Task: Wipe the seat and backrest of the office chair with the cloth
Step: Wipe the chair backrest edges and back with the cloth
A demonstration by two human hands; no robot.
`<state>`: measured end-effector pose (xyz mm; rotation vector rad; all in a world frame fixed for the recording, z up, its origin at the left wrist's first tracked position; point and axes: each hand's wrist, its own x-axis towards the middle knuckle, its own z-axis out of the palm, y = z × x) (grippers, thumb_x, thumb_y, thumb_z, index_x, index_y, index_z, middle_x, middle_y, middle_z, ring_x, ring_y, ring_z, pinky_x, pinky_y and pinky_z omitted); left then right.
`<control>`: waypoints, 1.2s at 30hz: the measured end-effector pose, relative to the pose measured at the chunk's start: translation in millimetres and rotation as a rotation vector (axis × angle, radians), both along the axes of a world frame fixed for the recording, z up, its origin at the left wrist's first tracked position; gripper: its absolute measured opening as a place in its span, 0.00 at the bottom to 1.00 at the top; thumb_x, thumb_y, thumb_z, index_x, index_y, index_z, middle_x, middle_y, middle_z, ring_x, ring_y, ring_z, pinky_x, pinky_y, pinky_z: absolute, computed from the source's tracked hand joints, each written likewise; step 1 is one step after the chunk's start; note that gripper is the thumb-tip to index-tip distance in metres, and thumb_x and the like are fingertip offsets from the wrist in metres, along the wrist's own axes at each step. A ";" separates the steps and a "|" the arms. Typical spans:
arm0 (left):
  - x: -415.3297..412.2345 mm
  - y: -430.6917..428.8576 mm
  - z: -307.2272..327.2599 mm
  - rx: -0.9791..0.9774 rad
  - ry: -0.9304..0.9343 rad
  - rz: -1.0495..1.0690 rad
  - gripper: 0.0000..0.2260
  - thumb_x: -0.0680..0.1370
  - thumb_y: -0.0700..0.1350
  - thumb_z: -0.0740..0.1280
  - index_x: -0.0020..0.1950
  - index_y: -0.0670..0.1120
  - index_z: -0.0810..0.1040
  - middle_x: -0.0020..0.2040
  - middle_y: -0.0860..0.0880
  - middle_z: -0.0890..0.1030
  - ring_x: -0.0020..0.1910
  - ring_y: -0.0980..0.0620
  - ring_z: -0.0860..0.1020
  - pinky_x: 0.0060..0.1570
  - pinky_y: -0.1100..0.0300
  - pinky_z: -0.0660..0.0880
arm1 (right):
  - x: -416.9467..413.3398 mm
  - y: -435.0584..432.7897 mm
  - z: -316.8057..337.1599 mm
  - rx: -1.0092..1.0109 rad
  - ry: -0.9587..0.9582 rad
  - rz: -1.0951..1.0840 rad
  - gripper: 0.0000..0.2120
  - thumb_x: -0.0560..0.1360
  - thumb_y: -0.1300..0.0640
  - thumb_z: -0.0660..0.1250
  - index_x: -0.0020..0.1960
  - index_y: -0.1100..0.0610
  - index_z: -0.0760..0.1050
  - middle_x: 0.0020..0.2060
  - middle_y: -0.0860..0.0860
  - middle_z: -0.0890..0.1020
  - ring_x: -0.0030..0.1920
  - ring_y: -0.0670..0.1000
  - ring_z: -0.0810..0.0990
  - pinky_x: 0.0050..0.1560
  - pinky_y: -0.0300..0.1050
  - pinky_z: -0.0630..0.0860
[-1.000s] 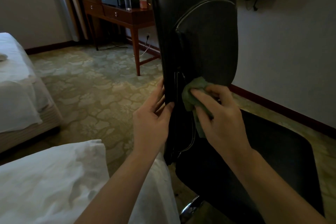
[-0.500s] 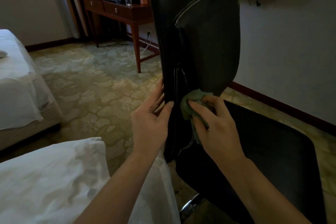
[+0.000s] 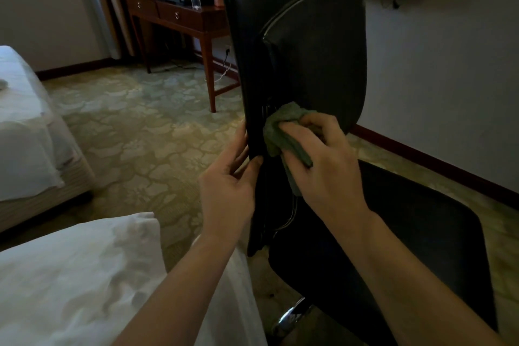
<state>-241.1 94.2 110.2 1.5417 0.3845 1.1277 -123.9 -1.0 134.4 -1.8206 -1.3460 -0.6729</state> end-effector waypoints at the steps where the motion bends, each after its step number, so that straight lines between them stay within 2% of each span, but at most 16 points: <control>1: 0.2 0.7 0.1 0.006 0.008 0.004 0.26 0.79 0.33 0.68 0.72 0.56 0.71 0.66 0.55 0.80 0.65 0.59 0.78 0.62 0.60 0.78 | 1.9 0.3 -2.9 0.000 0.007 -0.002 0.17 0.76 0.59 0.71 0.65 0.57 0.78 0.60 0.57 0.75 0.56 0.55 0.77 0.54 0.48 0.79; 6: 2.8 2.6 -0.6 -0.003 -0.003 0.031 0.27 0.79 0.32 0.68 0.72 0.56 0.71 0.66 0.54 0.80 0.65 0.58 0.78 0.63 0.56 0.78 | 1.4 -15.7 -36.5 -0.063 0.050 -0.010 0.16 0.75 0.59 0.72 0.62 0.58 0.80 0.59 0.56 0.76 0.56 0.53 0.78 0.52 0.48 0.81; 9: 6.8 5.3 -3.0 -0.004 0.007 0.035 0.26 0.79 0.32 0.68 0.74 0.52 0.71 0.66 0.55 0.80 0.65 0.58 0.78 0.63 0.55 0.78 | 2.6 -21.9 -46.0 -0.087 0.081 -0.009 0.16 0.75 0.60 0.72 0.62 0.58 0.80 0.60 0.57 0.75 0.57 0.53 0.78 0.53 0.48 0.81; 12: 8.2 5.3 -4.8 -0.020 0.005 0.034 0.26 0.79 0.33 0.68 0.74 0.52 0.70 0.66 0.54 0.80 0.66 0.58 0.78 0.64 0.53 0.77 | 4.2 -23.4 -41.2 -0.008 0.066 0.005 0.14 0.77 0.59 0.68 0.63 0.58 0.80 0.59 0.58 0.76 0.56 0.53 0.78 0.55 0.45 0.79; 17: 7.7 6.5 -5.1 -0.026 -0.011 0.010 0.26 0.80 0.33 0.68 0.74 0.53 0.70 0.67 0.53 0.79 0.67 0.56 0.77 0.65 0.50 0.76 | 7.3 -19.6 -16.1 0.086 0.077 -0.005 0.15 0.77 0.60 0.70 0.63 0.59 0.79 0.59 0.58 0.76 0.57 0.49 0.76 0.57 0.41 0.78; 21: 7.5 7.7 -5.5 -0.004 -0.005 0.014 0.26 0.80 0.33 0.67 0.74 0.54 0.70 0.68 0.52 0.79 0.67 0.56 0.77 0.65 0.50 0.77 | 5.8 -6.6 -5.9 0.051 0.003 0.020 0.16 0.77 0.59 0.69 0.65 0.59 0.78 0.61 0.58 0.76 0.58 0.52 0.77 0.58 0.43 0.78; 24: 7.7 8.8 -5.1 0.005 0.002 0.019 0.27 0.80 0.32 0.68 0.73 0.56 0.70 0.68 0.52 0.79 0.67 0.57 0.77 0.65 0.51 0.77 | 6.3 -2.4 -10.4 0.029 0.017 0.007 0.16 0.77 0.58 0.68 0.64 0.58 0.78 0.61 0.59 0.75 0.59 0.54 0.77 0.58 0.45 0.78; 31: 5.5 8.1 -4.5 0.000 0.001 0.006 0.27 0.80 0.32 0.68 0.73 0.56 0.70 0.68 0.54 0.79 0.67 0.57 0.77 0.66 0.51 0.76 | 2.9 -23.8 -51.7 -0.092 0.029 -0.029 0.15 0.75 0.60 0.71 0.62 0.58 0.80 0.58 0.58 0.77 0.53 0.55 0.79 0.48 0.51 0.82; 36: 5.5 6.5 -5.2 0.012 0.010 0.022 0.27 0.80 0.33 0.68 0.74 0.54 0.70 0.68 0.54 0.79 0.67 0.59 0.77 0.65 0.53 0.76 | 5.2 -33.8 -55.2 -0.040 0.055 0.017 0.15 0.78 0.58 0.68 0.63 0.59 0.80 0.59 0.59 0.76 0.56 0.54 0.79 0.52 0.50 0.81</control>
